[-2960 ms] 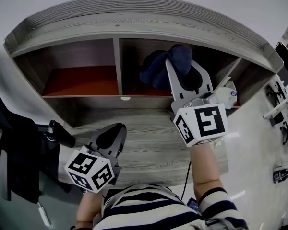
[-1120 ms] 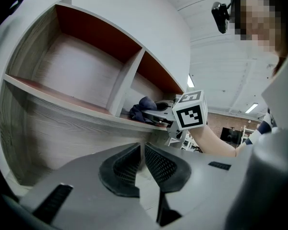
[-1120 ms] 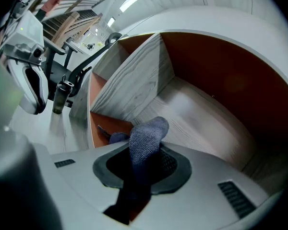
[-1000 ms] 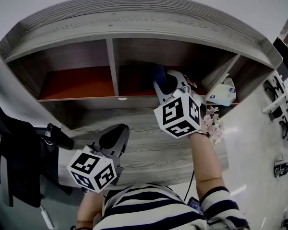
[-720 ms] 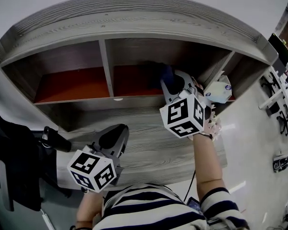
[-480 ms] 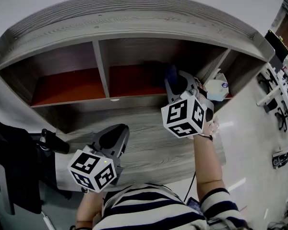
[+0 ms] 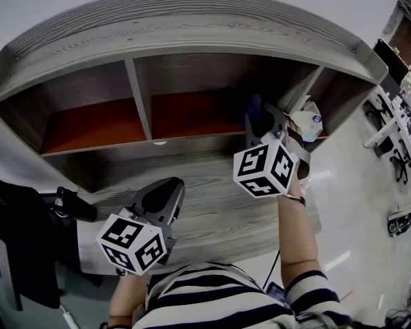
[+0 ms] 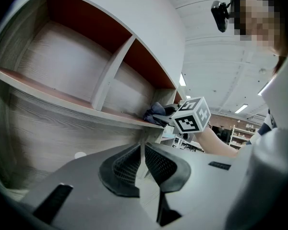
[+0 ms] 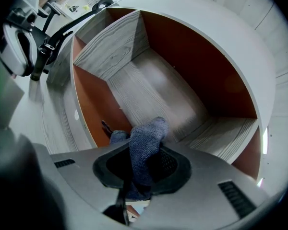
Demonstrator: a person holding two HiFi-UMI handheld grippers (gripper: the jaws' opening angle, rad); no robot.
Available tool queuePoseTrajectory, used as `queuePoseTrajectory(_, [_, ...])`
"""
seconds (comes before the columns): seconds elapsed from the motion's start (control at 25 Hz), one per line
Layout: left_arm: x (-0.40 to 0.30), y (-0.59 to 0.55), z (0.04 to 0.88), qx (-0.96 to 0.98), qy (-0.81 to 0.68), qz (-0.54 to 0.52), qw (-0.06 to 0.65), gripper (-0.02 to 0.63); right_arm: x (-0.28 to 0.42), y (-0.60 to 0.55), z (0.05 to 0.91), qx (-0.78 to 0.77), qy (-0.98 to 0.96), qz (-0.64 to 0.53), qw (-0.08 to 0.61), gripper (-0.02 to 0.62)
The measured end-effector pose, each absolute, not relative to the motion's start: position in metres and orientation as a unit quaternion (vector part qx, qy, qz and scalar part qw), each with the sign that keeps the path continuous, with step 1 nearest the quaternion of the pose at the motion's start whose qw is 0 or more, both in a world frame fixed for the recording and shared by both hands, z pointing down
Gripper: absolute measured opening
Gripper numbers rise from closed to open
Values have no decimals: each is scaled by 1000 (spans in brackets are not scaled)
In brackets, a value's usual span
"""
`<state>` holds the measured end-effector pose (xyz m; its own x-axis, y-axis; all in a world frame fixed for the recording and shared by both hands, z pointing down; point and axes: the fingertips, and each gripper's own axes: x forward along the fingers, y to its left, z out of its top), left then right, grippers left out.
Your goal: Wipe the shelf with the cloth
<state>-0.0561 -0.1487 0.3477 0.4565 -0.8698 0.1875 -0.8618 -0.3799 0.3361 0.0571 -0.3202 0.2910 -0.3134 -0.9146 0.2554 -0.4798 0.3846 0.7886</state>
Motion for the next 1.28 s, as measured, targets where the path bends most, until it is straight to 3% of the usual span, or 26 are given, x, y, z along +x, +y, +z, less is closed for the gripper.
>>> queuePoseTrajectory(0.44, [-61,-144,347,827,-528,-13,194,41,77,-326,292,496,-722,-300,377,97])
queuePoseTrajectory(0.68, [-63,-141,345,824,-533,-16,191,40,72,-323,283,497,-737,-299,347,97])
queuePoseTrajectory(1.28, [-87,-128,341,799,-572,-19,182,41,-4,-273,177,404,-886,-225,-15,97])
